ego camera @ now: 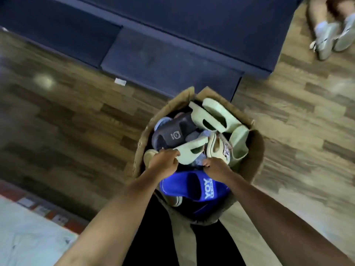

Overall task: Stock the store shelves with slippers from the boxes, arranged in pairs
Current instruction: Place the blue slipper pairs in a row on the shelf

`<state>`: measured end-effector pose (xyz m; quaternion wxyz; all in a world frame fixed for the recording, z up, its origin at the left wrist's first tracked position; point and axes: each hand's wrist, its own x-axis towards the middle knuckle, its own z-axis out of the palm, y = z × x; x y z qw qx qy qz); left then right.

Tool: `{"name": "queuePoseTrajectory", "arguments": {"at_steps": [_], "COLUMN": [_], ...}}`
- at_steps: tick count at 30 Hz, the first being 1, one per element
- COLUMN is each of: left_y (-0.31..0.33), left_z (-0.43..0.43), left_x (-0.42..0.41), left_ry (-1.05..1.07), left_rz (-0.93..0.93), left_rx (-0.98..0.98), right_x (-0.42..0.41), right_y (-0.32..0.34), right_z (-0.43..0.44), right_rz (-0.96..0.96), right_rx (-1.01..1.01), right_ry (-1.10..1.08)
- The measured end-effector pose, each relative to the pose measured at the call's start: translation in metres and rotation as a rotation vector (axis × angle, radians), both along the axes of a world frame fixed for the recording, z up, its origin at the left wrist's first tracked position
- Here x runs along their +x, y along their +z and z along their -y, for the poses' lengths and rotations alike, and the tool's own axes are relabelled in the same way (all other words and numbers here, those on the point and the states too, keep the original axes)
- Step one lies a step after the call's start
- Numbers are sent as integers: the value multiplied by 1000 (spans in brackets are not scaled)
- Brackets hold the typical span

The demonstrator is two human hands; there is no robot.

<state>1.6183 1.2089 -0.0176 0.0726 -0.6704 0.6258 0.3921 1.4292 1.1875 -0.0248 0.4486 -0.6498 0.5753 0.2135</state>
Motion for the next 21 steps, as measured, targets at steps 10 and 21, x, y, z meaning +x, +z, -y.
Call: {"name": "queuePoseTrajectory", "arguments": {"at_steps": [10, 21], "left_y": [-99, -115], "left_z": [-74, -119], "left_x": [-95, -113], "left_ry": [-57, 218], "left_rz": [-60, -105], "left_rx": [514, 98], "right_x": [-65, -77], "right_y": [-81, -108], "right_z": [-52, -72], "right_rz": [-190, -2], "right_rx": [65, -148], "right_ry": [-85, -388]}}
